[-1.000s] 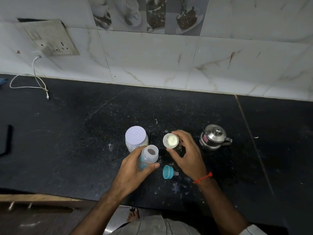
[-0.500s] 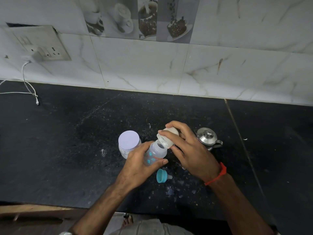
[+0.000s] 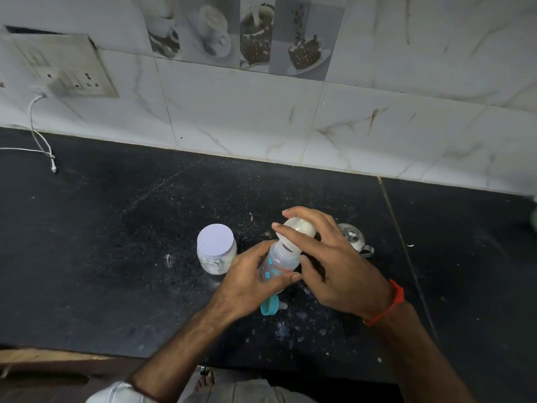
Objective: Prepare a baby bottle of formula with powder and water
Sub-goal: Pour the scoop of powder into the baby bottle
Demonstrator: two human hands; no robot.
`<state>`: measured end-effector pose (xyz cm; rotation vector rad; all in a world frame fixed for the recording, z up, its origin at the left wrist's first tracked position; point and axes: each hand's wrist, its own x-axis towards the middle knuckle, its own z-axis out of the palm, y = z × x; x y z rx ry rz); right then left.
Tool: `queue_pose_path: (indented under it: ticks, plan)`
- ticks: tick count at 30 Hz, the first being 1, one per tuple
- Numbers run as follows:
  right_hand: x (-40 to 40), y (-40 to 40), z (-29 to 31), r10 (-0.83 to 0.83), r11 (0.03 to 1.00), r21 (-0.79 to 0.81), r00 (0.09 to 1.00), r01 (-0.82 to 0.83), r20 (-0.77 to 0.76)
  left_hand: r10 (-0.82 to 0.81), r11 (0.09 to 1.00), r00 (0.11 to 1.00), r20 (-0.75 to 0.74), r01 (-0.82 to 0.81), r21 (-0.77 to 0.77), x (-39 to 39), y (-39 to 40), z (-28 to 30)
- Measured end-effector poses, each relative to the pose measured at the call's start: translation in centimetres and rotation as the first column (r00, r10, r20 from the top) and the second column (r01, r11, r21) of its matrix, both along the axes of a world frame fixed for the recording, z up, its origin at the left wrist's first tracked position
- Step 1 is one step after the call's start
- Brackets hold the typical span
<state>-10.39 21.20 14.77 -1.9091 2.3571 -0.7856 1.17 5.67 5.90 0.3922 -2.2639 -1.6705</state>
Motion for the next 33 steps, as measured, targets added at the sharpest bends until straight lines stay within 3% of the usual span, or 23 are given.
queue_pose_path:
  ticks: [10,18,26,33]
  plan:
    - [-0.1,0.3,0.0,-0.084,0.987,-0.129,0.99,0.098,0.112,0.032,0.994,0.999,0.004,-0.031,-0.106,-1.0,0.2,0.8]
    - [-0.2,0.4,0.1,-0.035,0.987,-0.157,0.999,0.031,-0.019,0.042,0.993,0.999,-0.026,-0.045,-0.108,-1.6,0.6,1.7]
    - [-0.3,0.4,0.4,-0.08,0.982,-0.162,0.989,0.1,0.128,0.046,0.992,0.999,-0.019,-0.048,-0.115,-1.7,0.7,1.7]
    - [-0.5,0.4,0.7,-0.098,0.975,-0.187,0.987,0.122,0.129,0.033,0.994,0.999,-0.022,-0.035,-0.103,-1.8,0.7,2.1]
